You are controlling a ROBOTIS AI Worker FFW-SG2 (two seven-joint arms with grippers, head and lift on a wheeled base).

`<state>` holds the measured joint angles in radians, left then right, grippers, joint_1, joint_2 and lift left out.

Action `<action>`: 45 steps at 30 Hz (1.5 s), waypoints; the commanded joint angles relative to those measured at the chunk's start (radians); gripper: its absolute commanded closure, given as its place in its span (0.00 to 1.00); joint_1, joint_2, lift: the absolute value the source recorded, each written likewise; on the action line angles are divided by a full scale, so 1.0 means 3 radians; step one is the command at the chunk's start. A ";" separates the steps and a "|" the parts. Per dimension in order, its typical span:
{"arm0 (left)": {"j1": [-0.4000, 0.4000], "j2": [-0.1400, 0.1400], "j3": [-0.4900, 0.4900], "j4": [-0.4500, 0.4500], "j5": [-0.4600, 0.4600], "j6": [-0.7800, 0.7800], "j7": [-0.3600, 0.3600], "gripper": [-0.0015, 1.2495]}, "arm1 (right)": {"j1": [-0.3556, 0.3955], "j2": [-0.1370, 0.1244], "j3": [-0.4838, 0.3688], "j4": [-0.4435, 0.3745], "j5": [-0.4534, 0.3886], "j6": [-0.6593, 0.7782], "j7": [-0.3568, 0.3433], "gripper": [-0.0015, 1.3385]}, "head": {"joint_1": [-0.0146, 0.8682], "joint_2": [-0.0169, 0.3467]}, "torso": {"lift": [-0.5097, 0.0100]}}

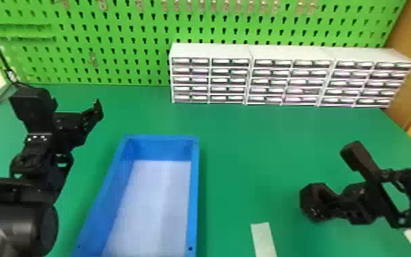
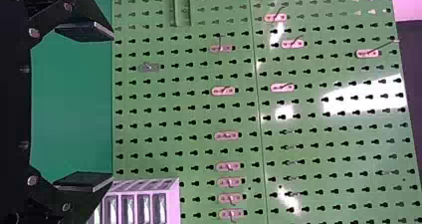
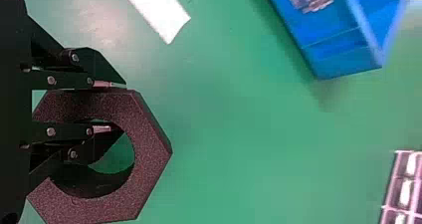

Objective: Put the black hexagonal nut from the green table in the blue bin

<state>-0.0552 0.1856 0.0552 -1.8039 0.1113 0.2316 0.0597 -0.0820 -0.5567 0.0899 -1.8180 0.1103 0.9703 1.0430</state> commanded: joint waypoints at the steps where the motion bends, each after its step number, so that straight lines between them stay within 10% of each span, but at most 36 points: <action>1: 0.0000 0.0000 -0.0005 0.0000 -0.0003 0.0000 0.0000 0.21 | -0.0105 0.0010 0.0022 0.0001 -0.0224 0.0018 0.0000 0.74 | 0.79 0.12 | 0.80; 17: 0.0000 0.0000 -0.0015 0.0005 0.0002 0.0000 0.0006 0.21 | -0.0519 0.0087 0.0345 0.0057 -0.1293 -0.0018 -0.0189 0.74 | 0.79 0.12 | 0.80; 45: -0.0062 0.0000 -0.0097 0.0082 0.0013 -0.0036 0.0021 0.21 | -0.1317 0.0654 0.1224 0.0374 -0.1666 -0.0427 -0.0363 0.74 | 0.79 0.12 | 0.80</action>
<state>-0.0721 0.1856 0.0294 -1.7827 0.1139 0.2251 0.0660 -0.4603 -0.3909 0.4283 -1.7197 -0.3692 0.8581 0.9435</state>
